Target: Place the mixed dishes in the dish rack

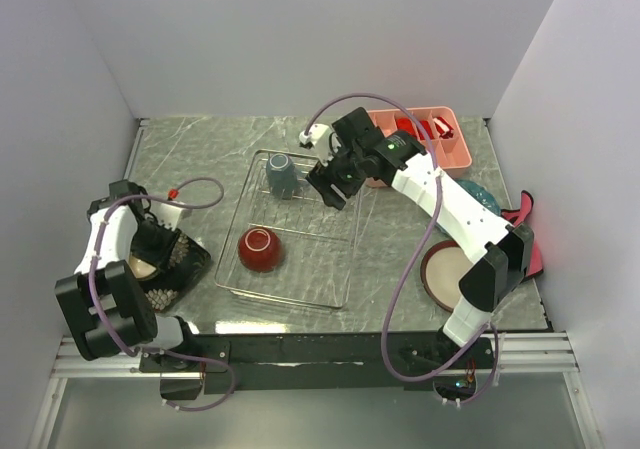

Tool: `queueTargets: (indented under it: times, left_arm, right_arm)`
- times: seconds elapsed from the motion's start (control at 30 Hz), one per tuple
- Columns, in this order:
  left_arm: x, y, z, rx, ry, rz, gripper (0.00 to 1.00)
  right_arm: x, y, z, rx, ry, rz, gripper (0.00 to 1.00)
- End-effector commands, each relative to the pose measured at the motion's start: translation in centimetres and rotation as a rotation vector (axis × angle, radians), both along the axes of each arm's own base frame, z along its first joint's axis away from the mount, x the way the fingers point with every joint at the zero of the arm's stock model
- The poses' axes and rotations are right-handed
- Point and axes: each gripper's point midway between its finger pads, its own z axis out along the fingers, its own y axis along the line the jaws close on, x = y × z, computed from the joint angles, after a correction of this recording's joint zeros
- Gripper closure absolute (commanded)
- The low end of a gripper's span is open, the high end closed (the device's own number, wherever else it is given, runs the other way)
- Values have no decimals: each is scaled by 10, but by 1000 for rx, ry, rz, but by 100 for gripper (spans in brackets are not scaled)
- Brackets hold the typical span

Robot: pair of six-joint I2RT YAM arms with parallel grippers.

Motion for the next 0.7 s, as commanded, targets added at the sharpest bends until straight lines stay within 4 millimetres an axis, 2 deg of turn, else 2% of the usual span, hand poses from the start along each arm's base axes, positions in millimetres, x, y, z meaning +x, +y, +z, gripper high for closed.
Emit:
queueTargets:
  times: [0.0,0.07,0.33,0.4,0.53,0.67]
  left_arm:
    - [10,-7,0,14,-16,-9,68]
    - [12,-10,0,35,-12,-11,76]
    - [17,-5,-11,129,16,27,89]
    - [17,2,-11,168,19,35,89]
    - [20,3,-11,172,19,31,83]
    - [28,5,-7,191,2,28,83]
  right_arm:
    - [-2,-6,24,34,-71,-2,22]
    - [-2,-7,23,33,-72,0,22]
    - [-3,-5,20,41,-69,4,22]
    - [-3,-5,19,39,-70,4,22]
    - [-3,-7,17,35,-70,4,22]
    - [-3,-7,15,37,-67,5,22]
